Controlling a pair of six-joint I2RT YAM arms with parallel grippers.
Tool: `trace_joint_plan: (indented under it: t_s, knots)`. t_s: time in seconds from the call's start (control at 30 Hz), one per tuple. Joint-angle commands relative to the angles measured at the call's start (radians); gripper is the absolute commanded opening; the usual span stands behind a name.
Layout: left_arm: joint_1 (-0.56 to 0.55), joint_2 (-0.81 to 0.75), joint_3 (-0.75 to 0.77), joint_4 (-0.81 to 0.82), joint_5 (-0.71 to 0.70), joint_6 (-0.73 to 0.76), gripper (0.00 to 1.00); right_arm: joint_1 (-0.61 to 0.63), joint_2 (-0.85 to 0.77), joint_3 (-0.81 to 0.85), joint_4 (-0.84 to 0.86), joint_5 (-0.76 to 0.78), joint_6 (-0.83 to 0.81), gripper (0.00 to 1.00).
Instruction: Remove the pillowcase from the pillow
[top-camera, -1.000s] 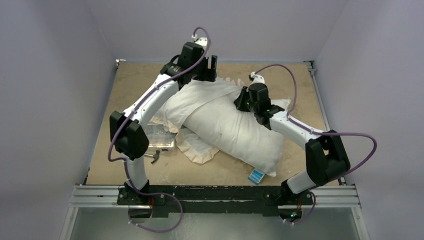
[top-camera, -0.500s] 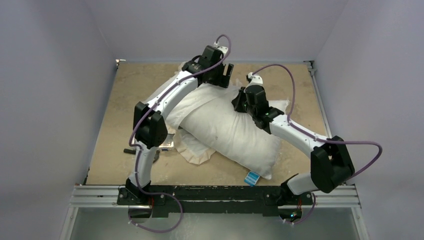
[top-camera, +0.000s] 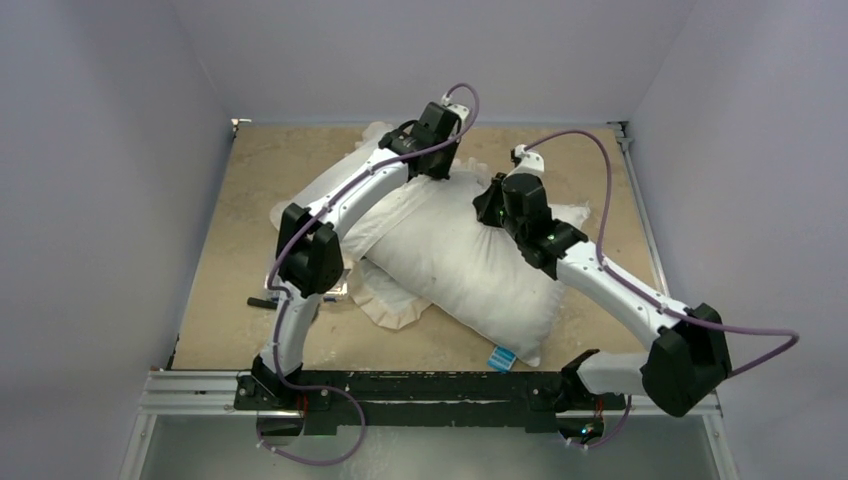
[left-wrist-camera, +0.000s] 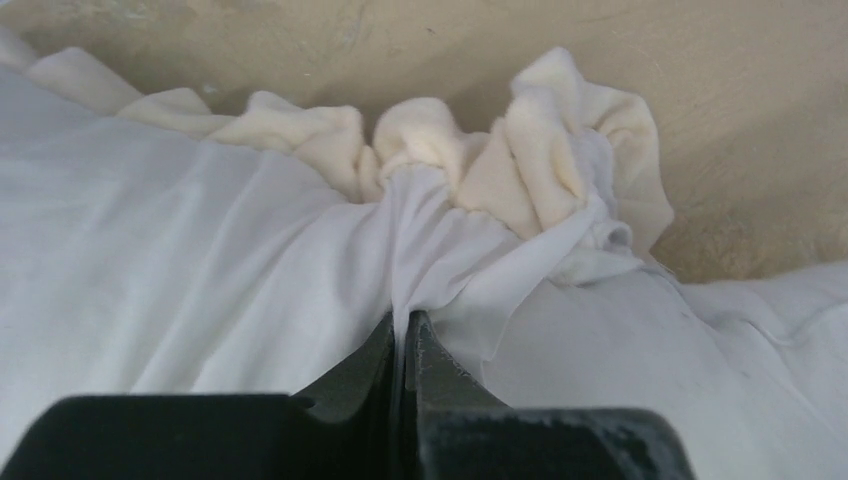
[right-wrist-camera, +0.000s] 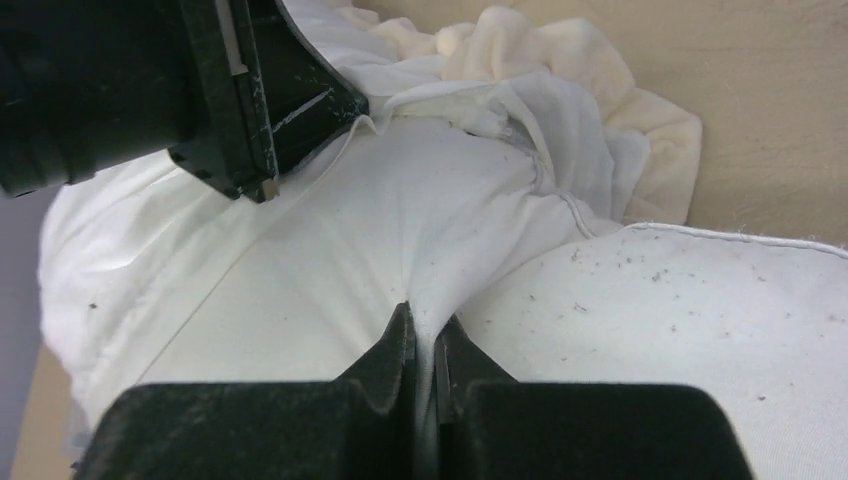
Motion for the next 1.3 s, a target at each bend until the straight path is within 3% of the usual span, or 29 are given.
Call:
trace_joint_plan:
  t_s: [0.0,0.3,0.6,0.8,1.0,1.1,1.17,1.27]
  knots:
    - [0.054,-0.099,0.038,0.041,-0.205,-0.003,0.00,0.012,-0.153,0.004,-0.029,0.048,0.073,0.00]
    - [0.224,-0.190,0.037,0.086,-0.275,-0.104,0.00,0.012,-0.310,0.021,-0.123,0.099,0.192,0.00]
    - [0.332,-0.150,-0.009,0.061,-0.326,-0.146,0.00,0.010,-0.364,0.096,-0.240,0.259,0.312,0.00]
    - [0.363,-0.058,-0.042,0.031,-0.106,-0.222,0.00,0.008,-0.325,0.075,-0.279,0.274,0.380,0.00]
    - [0.361,-0.111,-0.199,0.140,0.102,-0.302,0.26,0.007,-0.228,0.080,-0.249,0.207,0.346,0.00]
    - [0.361,-0.194,-0.259,0.181,0.110,-0.302,0.42,0.007,-0.179,0.116,-0.242,0.192,0.309,0.20]
    - [0.361,-0.248,-0.272,0.181,0.105,-0.291,0.48,0.007,-0.146,0.148,-0.233,0.204,0.278,0.35]
    - [0.361,-0.328,-0.300,0.169,0.099,-0.269,0.54,0.010,-0.104,0.200,-0.231,0.180,0.205,0.48]
